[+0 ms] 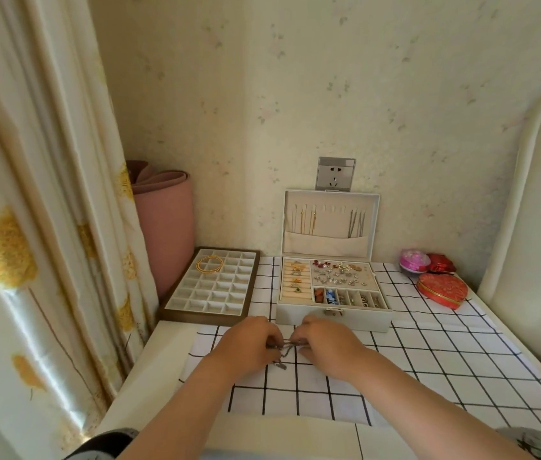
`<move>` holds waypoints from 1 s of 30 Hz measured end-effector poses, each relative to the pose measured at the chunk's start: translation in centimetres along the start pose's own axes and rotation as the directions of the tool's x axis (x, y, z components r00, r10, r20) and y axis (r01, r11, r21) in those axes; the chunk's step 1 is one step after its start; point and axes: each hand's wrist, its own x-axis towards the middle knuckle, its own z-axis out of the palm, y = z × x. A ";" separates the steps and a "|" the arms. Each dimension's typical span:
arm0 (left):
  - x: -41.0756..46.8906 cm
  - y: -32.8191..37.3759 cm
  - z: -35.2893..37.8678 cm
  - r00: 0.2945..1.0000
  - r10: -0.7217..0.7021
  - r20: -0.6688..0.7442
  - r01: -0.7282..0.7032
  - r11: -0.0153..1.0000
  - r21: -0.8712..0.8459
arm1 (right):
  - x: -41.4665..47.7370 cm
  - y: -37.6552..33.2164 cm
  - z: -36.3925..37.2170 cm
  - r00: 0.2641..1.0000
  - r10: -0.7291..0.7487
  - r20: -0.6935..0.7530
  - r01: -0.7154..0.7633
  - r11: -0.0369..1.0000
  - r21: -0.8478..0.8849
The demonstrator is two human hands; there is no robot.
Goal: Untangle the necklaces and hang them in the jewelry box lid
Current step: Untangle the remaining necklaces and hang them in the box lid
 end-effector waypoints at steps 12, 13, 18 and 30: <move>0.8 3.7 2.2 0.992 0.062 0.112 -0.068 0.996 0.049 | -4.5 5.2 -1.6 0.971 0.227 0.073 -0.235 0.961 0.146; 1.0 4.0 2.2 0.991 0.065 0.115 -0.073 0.996 0.058 | -4.6 5.5 -1.6 0.971 0.230 0.072 -0.238 0.959 0.151; 1.9 5.3 2.8 0.991 0.122 0.048 -0.127 0.984 0.121 | -5.0 5.7 -1.9 0.976 0.204 0.075 -0.213 0.966 0.148; 3.9 5.9 2.6 0.971 0.215 0.108 -0.233 0.951 0.201 | -4.5 7.8 -2.4 0.959 0.218 0.180 -0.258 0.936 0.240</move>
